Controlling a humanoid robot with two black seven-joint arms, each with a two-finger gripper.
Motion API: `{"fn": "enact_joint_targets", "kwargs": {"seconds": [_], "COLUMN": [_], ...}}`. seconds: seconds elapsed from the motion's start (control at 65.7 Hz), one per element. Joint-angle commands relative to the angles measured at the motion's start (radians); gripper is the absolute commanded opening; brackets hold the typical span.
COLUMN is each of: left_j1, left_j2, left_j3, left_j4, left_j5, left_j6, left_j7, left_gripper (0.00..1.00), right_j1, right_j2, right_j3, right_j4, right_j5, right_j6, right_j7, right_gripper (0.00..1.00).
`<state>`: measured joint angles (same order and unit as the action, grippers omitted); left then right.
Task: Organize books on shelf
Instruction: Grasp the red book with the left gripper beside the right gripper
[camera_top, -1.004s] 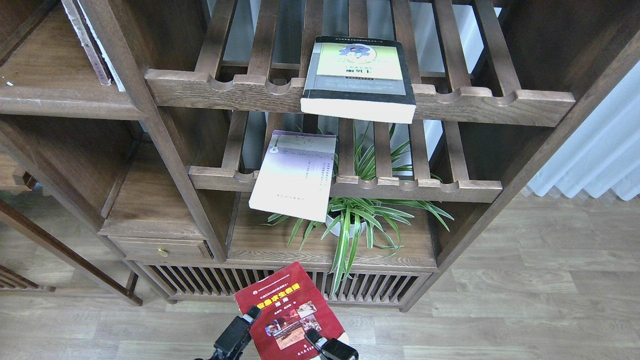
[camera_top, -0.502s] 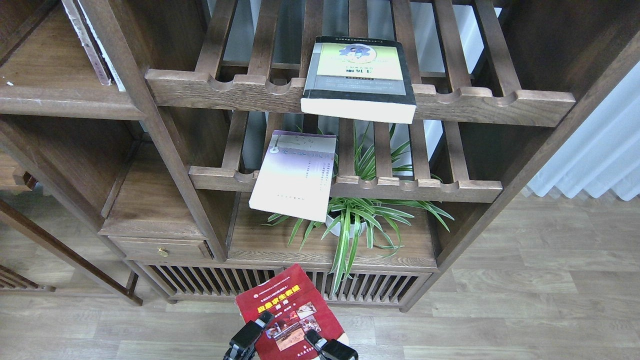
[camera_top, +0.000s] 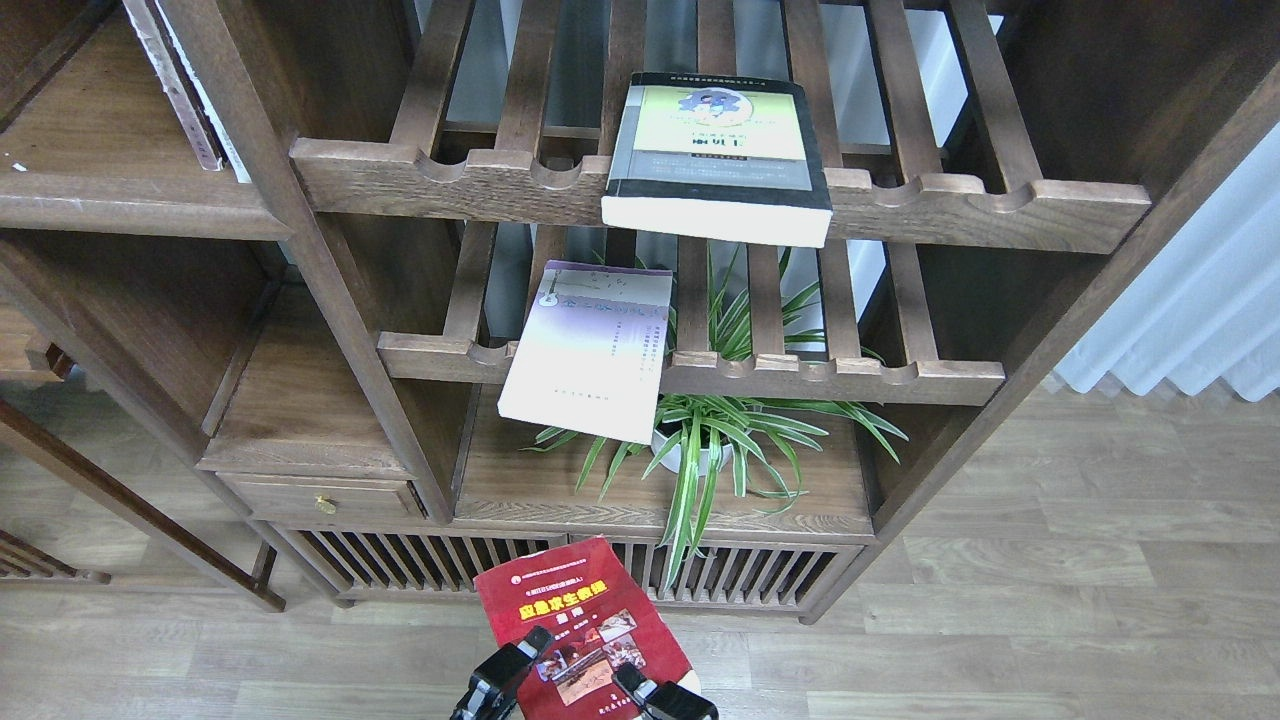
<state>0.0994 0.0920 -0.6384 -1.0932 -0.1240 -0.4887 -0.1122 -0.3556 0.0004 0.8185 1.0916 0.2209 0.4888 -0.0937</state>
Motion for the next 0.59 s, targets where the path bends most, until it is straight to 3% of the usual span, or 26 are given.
{"fn": "enact_joint_targets", "kwargs": {"seconds": [0.0, 0.091, 0.152, 0.183, 0.198, 0.441, 0.578], "left_j1": [-0.001, -0.001, -0.001, -0.001, 0.002, 0.019, 0.029], "left_j2": [0.014, 0.012, 0.014, 0.017, 0.031, 0.089, 0.13], "left_j3": [0.0, -0.018, -0.04, -0.049, -0.063, -0.181, -0.208], "left_j4": [-0.001, 0.001, 0.004, 0.003, -0.002, -0.001, -0.008], "left_j5": [0.003, 0.004, 0.004, 0.003, 0.001, 0.003, 0.003], "left_j6": [0.0, 0.0, 0.0, 0.0, 0.0, 0.0, 0.0], "left_j7": [0.006, 0.006, 0.006, 0.006, 0.008, 0.012, 0.028], "left_gripper": [0.08, 0.07, 0.07, 0.07, 0.07, 0.07, 0.07], "right_j1": [0.012, 0.013, 0.015, 0.015, 0.015, 0.021, 0.021], "right_j2": [0.0, 0.0, 0.0, 0.0, 0.0, 0.0, 0.0], "right_j3": [0.004, 0.004, 0.004, 0.004, 0.008, 0.077, 0.109], "right_j4": [-0.01, -0.01, -0.01, -0.007, -0.007, -0.007, -0.009], "right_j5": [0.003, 0.003, -0.001, -0.001, -0.001, 0.0, 0.0], "right_j6": [0.0, 0.0, 0.0, 0.0, 0.0, 0.0, 0.0], "right_j7": [0.005, 0.006, 0.003, 0.002, 0.0, 0.006, 0.008], "right_gripper": [0.19, 0.34, 0.61, 0.68, 0.8, 0.92, 0.94]}}
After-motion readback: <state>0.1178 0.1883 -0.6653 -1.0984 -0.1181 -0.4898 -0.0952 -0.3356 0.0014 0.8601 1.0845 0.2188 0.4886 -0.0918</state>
